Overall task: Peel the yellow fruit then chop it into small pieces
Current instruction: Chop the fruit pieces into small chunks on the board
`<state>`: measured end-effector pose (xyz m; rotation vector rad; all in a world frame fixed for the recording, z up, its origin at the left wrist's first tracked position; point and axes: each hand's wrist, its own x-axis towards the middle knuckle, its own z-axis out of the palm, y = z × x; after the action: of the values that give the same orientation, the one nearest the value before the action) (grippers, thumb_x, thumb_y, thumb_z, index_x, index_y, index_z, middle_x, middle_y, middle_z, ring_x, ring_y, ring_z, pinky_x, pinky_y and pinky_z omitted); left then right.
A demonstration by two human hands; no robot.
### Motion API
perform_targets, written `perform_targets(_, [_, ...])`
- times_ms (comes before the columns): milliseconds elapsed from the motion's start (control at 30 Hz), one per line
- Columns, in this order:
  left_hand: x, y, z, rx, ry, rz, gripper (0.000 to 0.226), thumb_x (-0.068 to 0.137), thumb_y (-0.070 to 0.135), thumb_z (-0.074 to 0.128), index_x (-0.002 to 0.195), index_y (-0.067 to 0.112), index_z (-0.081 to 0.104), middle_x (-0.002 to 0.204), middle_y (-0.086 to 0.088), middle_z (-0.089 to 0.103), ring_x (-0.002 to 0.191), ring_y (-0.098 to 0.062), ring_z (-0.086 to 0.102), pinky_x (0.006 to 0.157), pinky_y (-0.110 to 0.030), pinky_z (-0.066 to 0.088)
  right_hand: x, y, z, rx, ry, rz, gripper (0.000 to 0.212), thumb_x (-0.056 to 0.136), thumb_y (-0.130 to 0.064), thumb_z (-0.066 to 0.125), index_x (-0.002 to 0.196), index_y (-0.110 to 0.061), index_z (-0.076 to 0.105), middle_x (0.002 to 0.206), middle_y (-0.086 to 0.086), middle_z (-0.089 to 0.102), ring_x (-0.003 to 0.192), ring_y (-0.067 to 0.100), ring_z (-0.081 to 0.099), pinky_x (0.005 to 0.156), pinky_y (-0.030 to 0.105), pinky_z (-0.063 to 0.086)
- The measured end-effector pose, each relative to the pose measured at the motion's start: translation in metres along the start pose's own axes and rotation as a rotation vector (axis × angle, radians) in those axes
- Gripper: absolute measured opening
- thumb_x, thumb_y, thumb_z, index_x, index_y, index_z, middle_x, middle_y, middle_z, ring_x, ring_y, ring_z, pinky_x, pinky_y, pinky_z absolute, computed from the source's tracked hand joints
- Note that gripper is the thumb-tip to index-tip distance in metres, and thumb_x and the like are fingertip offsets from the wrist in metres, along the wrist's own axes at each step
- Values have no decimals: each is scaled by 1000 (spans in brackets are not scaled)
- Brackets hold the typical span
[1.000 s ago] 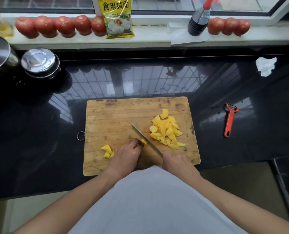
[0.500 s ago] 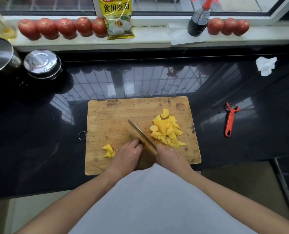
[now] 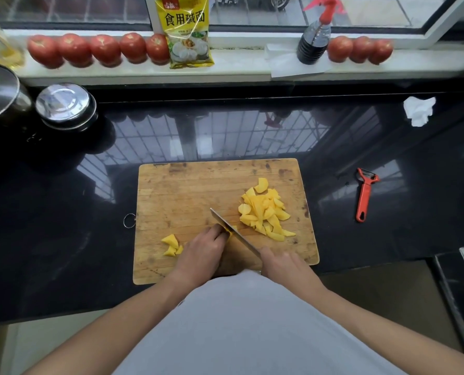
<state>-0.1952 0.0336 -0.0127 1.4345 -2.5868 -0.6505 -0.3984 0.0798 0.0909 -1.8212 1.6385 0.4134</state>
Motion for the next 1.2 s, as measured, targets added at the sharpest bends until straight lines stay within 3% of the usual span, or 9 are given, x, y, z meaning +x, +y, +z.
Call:
perform_targets(100, [0,3,-4,-6,15,1,24,81,0,59,102,11,65,102,-6,59,85,-32,63,56,-48,58,15,-8,-3,34,-43,31,18,103,-35,47,110,-18,48,94,4,60,88,27,60,70,37,47])
perform_targets(233, [-1,3,-6,-19,29,12,23,79,0,74,96,12,63,98,-5,58,79,-29,62,50,-42,54,32,-17,-4,84,19,51,5,103,-18,41,98,-19,42,87,5,59,82,28,57,68,41,48])
perform_targets(400, [-3,-3,-1,32,6,4,32,82,-1,70,111,10,66,112,-7,61,90,-30,65,57,-47,59,12,-10,-7,97,3,77,7,102,-27,46,105,-21,45,93,7,59,90,30,59,73,42,50])
perform_targets(567, [-3,-3,0,51,-14,5,39,79,-4,70,117,8,66,119,-8,61,96,-33,65,57,-48,59,-2,-4,-5,10,22,1,5,101,-20,44,100,-20,39,80,-2,47,82,26,55,64,34,36])
perform_targets(733, [-3,-2,-2,46,6,19,43,72,-3,77,112,10,68,113,-7,63,90,-31,66,53,-43,56,-6,-5,-6,-49,7,-13,17,102,-23,43,117,-13,47,104,9,65,81,28,53,67,35,35])
perform_targets(867, [-3,1,-4,5,52,36,35,72,-4,78,102,9,66,100,-7,61,79,-31,65,48,-43,55,12,-12,-2,-9,-21,31,17,104,-29,44,113,-15,48,103,10,65,90,32,62,71,39,45])
perform_targets(967, [-4,2,-4,-15,80,47,28,76,-3,77,98,10,64,96,-8,59,76,-31,63,47,-42,52,30,-18,2,51,22,75,11,103,-19,39,108,-16,48,101,13,66,92,35,62,72,43,49])
perform_targets(1133, [-11,-3,-1,15,71,49,41,73,-3,79,111,7,68,113,-9,65,81,-33,68,53,-42,56,18,-13,0,129,55,81,10,102,-23,42,109,-22,49,99,5,62,91,30,58,76,42,51])
perform_targets(1200, [-10,-5,-2,15,55,33,43,74,-4,78,115,6,68,120,-10,65,85,-34,70,53,-44,58,9,-7,0,81,36,60,4,101,-21,41,102,-20,45,91,4,58,88,30,56,71,40,47])
